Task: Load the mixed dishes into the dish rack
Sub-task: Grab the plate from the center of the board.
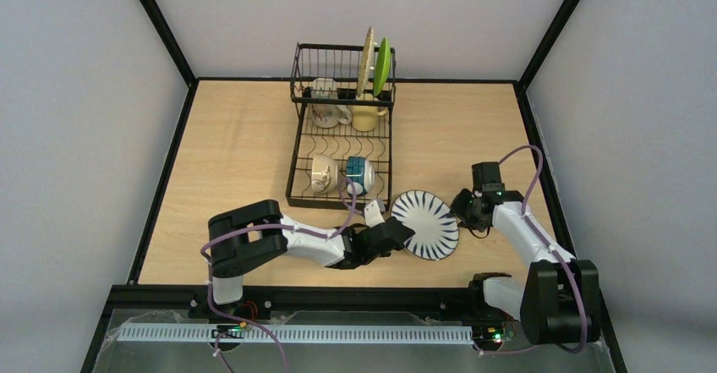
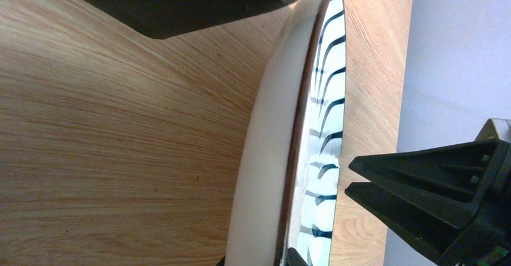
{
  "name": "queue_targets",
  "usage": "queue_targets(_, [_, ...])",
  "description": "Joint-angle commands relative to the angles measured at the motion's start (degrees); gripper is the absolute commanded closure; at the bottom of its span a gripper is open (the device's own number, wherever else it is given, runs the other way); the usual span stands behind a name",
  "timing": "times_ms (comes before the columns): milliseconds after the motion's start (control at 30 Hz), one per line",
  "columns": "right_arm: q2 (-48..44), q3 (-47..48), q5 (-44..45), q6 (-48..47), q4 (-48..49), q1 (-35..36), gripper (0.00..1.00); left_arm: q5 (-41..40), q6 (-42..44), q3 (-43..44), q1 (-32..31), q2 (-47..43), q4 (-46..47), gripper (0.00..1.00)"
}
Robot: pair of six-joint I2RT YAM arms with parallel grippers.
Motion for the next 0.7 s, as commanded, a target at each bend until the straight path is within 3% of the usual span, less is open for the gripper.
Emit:
queue_targets(0, [-3.5, 0.5, -0.2, 2.8, -2.3, 0.3, 0.27, 1.2, 6.0, -1.7, -0.6, 0.9, -10.4, 0.98])
queue_targets(667, [-8.9, 5.3, 4.9, 5.8, -3.4, 0.3, 0.25, -2.4, 17.7, 0.3, -3.8, -8.5, -19.0, 0.99])
